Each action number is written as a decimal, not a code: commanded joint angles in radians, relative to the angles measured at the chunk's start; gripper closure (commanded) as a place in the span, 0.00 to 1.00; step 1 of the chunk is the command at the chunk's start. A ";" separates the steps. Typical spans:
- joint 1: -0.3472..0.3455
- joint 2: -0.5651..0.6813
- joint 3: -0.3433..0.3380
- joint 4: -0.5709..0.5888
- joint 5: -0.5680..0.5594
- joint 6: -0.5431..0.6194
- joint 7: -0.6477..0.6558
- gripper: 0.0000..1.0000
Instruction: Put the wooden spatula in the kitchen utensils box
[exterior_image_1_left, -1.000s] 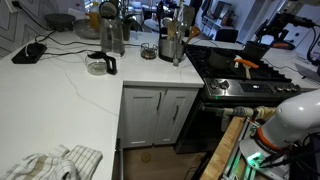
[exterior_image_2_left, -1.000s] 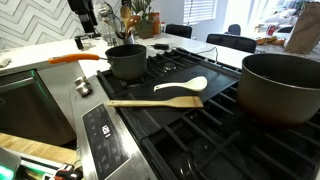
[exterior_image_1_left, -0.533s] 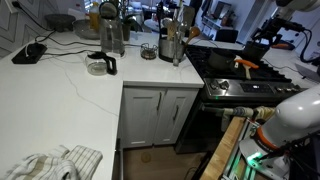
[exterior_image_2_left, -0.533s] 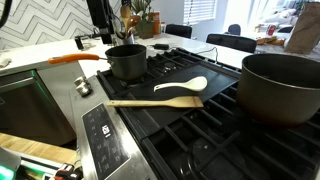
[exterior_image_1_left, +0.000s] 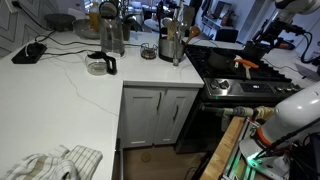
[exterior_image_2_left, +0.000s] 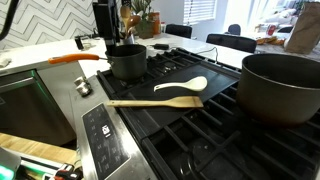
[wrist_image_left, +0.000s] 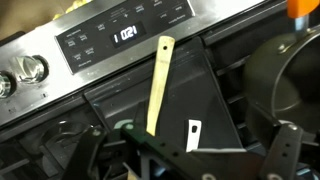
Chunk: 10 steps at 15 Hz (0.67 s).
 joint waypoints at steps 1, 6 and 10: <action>-0.039 0.157 -0.085 0.087 0.076 -0.078 -0.115 0.00; -0.089 0.363 -0.169 0.167 0.254 -0.074 -0.247 0.00; -0.120 0.370 -0.141 0.155 0.276 -0.040 -0.211 0.00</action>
